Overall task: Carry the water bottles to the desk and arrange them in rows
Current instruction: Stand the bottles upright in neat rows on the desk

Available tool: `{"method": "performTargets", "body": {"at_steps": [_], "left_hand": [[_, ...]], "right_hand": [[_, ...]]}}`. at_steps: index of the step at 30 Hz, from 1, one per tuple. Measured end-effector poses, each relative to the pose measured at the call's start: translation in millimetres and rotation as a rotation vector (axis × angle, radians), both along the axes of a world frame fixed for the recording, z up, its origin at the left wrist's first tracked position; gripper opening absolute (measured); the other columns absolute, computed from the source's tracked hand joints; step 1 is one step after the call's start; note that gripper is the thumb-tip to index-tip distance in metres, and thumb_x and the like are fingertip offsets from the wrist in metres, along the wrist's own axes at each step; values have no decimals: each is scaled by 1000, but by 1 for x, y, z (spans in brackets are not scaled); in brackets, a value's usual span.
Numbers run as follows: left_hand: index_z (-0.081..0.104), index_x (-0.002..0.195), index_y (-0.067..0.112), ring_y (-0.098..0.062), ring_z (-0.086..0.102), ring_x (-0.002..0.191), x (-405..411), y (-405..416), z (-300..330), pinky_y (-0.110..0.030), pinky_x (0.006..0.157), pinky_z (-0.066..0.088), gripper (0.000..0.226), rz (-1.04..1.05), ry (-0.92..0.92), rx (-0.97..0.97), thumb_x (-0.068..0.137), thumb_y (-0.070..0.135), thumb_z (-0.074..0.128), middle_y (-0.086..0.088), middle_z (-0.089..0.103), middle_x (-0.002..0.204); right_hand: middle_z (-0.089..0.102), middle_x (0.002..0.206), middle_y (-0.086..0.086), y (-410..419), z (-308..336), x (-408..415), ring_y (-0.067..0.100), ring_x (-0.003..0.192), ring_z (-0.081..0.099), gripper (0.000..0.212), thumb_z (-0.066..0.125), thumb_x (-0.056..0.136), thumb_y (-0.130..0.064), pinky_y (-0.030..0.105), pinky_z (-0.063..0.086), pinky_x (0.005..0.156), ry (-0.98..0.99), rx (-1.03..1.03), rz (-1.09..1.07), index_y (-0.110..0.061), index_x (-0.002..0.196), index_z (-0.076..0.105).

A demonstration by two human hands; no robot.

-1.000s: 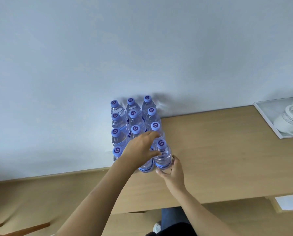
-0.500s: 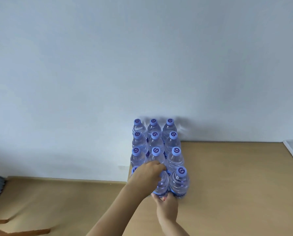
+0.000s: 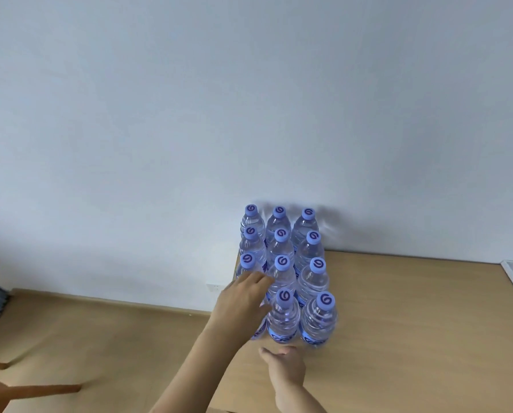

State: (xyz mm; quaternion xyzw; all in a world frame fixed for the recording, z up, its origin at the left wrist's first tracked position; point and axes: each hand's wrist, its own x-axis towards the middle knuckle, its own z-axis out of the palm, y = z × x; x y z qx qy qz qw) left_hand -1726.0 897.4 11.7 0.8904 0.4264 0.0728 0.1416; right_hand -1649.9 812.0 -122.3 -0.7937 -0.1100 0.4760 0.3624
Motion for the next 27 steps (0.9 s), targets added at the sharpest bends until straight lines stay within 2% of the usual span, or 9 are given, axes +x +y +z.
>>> {"method": "performTargets", "body": {"at_steps": [3, 4, 7, 9, 11, 13, 20, 25, 27], "left_hand": [[46, 135, 26, -16, 46, 121, -14, -2, -4, -27, 88, 43, 41, 115, 3, -32, 96, 29, 53, 10, 51, 133], [48, 135, 25, -19, 50, 117, -17, -3, -5, -30, 87, 45, 39, 134, -1, -66, 96, 26, 52, 8, 52, 132], [52, 133, 20, -28, 58, 106, -20, -2, -11, -37, 86, 45, 40, 131, -11, -123, 95, 12, 50, 1, 55, 130], [55, 129, 18, -31, 59, 102, -20, 1, -12, -38, 84, 45, 37, 131, -7, -122, 93, 9, 50, -2, 57, 125], [57, 124, 15, -34, 59, 99, -20, 4, -13, -40, 84, 45, 33, 131, 4, -122, 92, 8, 51, -5, 58, 122], [58, 122, 14, -34, 59, 99, -20, 5, -15, -40, 83, 45, 32, 129, 3, -116, 92, 7, 51, -6, 58, 122], [60, 121, 12, -32, 60, 98, -19, 5, -22, -34, 79, 44, 33, 121, -48, -74, 90, 5, 53, -6, 60, 118], [60, 125, 14, -31, 60, 99, -20, 5, -24, -31, 77, 42, 37, 120, -72, -70, 90, 4, 54, -5, 60, 118], [58, 129, 15, -30, 61, 100, -21, 4, -25, -31, 79, 44, 40, 120, -88, -68, 91, 4, 54, -5, 60, 120]], "right_hand": [[59, 93, 4, 5, 1, -14, 20, 90, 57, 43, 81, 80, -23, 23, 39, 76, 24, 29, 123, -7, 111, 56], [59, 94, 3, 9, 4, -19, 19, 90, 57, 41, 81, 80, -23, 23, 40, 78, 35, 46, 147, -11, 109, 54], [59, 84, 6, 23, 13, -28, 21, 76, 54, 29, 78, 82, -23, 24, 39, 70, 44, 77, 174, -14, 80, 51], [57, 73, 8, 31, 14, -30, 22, 70, 51, 31, 72, 84, -18, 25, 38, 68, 42, 82, 155, -15, 66, 47], [57, 74, 12, 37, 16, -31, 24, 71, 49, 26, 67, 83, -9, 27, 38, 68, 56, 74, 111, -12, 67, 48], [56, 77, 14, 40, 16, -31, 25, 72, 48, 30, 66, 82, -3, 30, 36, 69, 84, 75, 51, -15, 65, 45], [54, 78, 15, 41, 10, -32, 25, 72, 47, 34, 66, 87, -7, 32, 35, 68, 67, 63, 34, -14, 65, 41], [55, 81, 16, 36, 13, -31, 26, 74, 47, 22, 67, 87, -7, 34, 37, 69, 97, 57, 63, -5, 76, 47], [55, 76, 15, 33, 17, -26, 26, 73, 48, 26, 69, 85, -5, 35, 40, 69, 147, 56, 74, -7, 71, 46]]}}
